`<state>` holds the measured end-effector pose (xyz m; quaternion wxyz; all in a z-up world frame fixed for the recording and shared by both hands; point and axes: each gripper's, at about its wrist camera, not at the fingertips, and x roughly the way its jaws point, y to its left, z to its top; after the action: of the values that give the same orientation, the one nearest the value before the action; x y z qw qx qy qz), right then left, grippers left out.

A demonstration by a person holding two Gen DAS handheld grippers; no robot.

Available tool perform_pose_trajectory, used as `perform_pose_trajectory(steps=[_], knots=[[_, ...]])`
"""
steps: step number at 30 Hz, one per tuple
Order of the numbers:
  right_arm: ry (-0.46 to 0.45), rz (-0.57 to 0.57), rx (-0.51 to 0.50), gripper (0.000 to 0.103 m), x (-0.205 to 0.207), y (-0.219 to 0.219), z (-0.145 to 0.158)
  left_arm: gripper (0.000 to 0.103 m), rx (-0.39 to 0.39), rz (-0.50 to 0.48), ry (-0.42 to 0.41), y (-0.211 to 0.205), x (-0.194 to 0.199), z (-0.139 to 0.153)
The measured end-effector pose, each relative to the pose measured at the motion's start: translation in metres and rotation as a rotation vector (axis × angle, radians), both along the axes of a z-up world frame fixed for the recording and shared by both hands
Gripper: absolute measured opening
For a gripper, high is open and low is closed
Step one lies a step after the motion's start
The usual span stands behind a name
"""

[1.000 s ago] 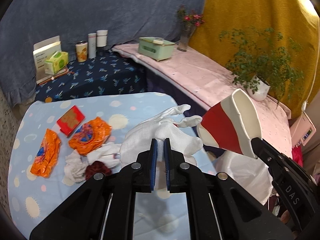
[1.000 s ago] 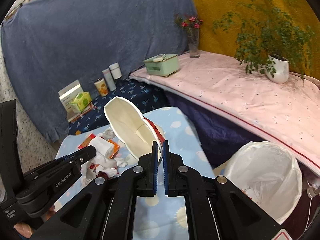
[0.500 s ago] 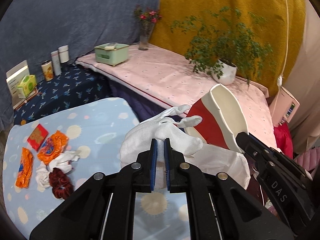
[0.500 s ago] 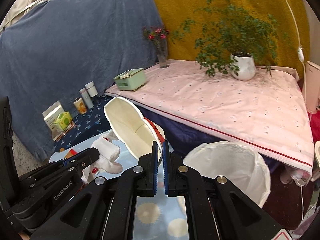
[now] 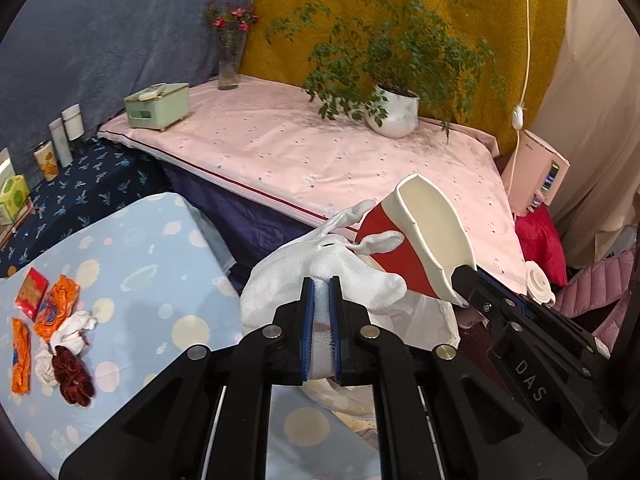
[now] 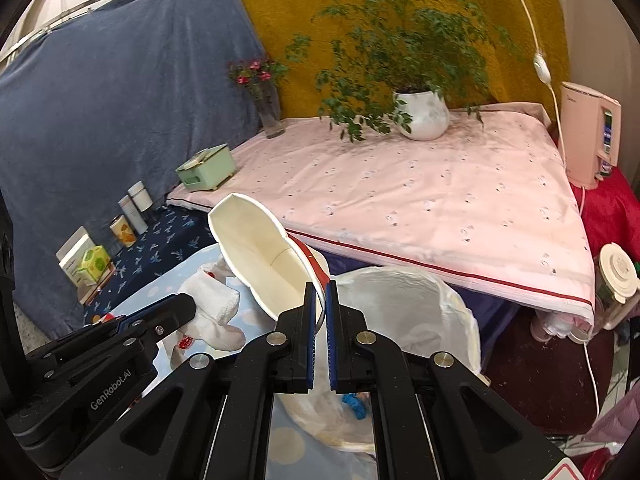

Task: Collect trash
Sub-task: 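Carry the glove with the left tool while the right tool carries the cup, opening both over the bin, then move both open tools back over the trash on the table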

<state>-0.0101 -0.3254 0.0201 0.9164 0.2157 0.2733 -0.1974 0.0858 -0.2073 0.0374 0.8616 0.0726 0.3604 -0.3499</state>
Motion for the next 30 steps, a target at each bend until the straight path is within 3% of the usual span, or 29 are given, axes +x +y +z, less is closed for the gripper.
perform_pose_trajectory(steps=[8,10,12,19,30], knots=[[0.022,-0.045,0.021,0.005,-0.010,-0.021,-0.015,0.012,-0.007,-0.049,0.039,-0.020,-0.005,-0.011],[0.026,-0.058,0.025,0.009,-0.011,-0.023,-0.018,0.039,-0.014,-0.034,0.035,-0.021,-0.006,-0.013],[0.028,-0.063,0.029,0.012,-0.012,-0.025,-0.020,0.048,-0.015,-0.016,0.020,-0.019,-0.006,-0.012],[0.036,-0.056,0.025,0.019,-0.009,-0.020,-0.022,0.054,-0.001,0.016,0.015,-0.010,-0.001,-0.016],[0.057,0.000,-0.001,0.020,0.006,0.007,-0.022,0.054,-0.007,0.107,0.033,0.026,0.012,-0.024]])
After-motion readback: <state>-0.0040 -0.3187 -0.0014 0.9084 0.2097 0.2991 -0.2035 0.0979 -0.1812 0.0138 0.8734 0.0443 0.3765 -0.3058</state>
